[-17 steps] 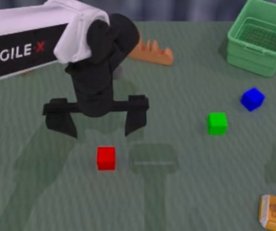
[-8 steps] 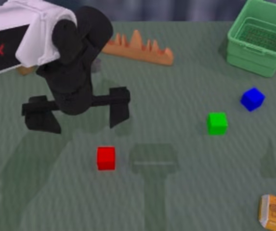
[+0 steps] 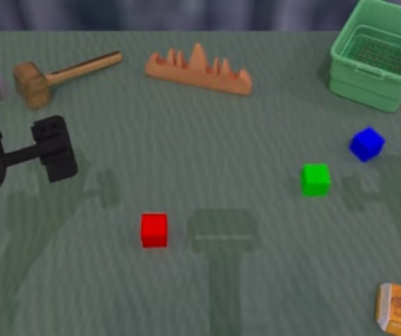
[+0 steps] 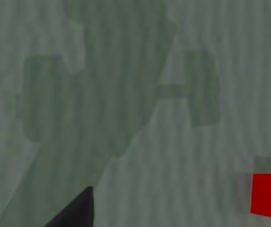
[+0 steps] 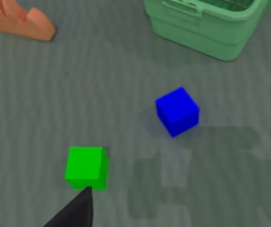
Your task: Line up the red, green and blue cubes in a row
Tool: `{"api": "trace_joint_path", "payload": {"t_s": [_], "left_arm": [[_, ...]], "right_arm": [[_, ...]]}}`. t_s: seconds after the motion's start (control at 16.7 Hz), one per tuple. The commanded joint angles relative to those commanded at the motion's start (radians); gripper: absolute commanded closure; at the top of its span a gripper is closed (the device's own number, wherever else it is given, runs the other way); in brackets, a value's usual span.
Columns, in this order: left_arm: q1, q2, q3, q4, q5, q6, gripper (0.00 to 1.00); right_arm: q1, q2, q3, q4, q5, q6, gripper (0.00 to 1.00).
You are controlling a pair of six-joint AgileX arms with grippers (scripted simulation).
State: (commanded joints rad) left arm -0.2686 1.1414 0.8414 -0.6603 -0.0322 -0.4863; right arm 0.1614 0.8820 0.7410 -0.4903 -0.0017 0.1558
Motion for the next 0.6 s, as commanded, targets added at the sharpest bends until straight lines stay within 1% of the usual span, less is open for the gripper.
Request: {"api": "trace_joint_path", "payload": {"t_s": [0.3, 0.6], "left_arm": [[0.150, -0.512, -0.399, 0.259, 0.000, 0.162, 0.00], [0.243, -0.886, -0.682, 0.481, 0.014, 0.335, 0.00]], "right_arm": [[0.095, 0.568, 0.426, -0.309, -0.004, 0.090, 0.00], [0.173, 1.038, 0.804, -0.550, -0.003, 0.164, 0.00]]}}
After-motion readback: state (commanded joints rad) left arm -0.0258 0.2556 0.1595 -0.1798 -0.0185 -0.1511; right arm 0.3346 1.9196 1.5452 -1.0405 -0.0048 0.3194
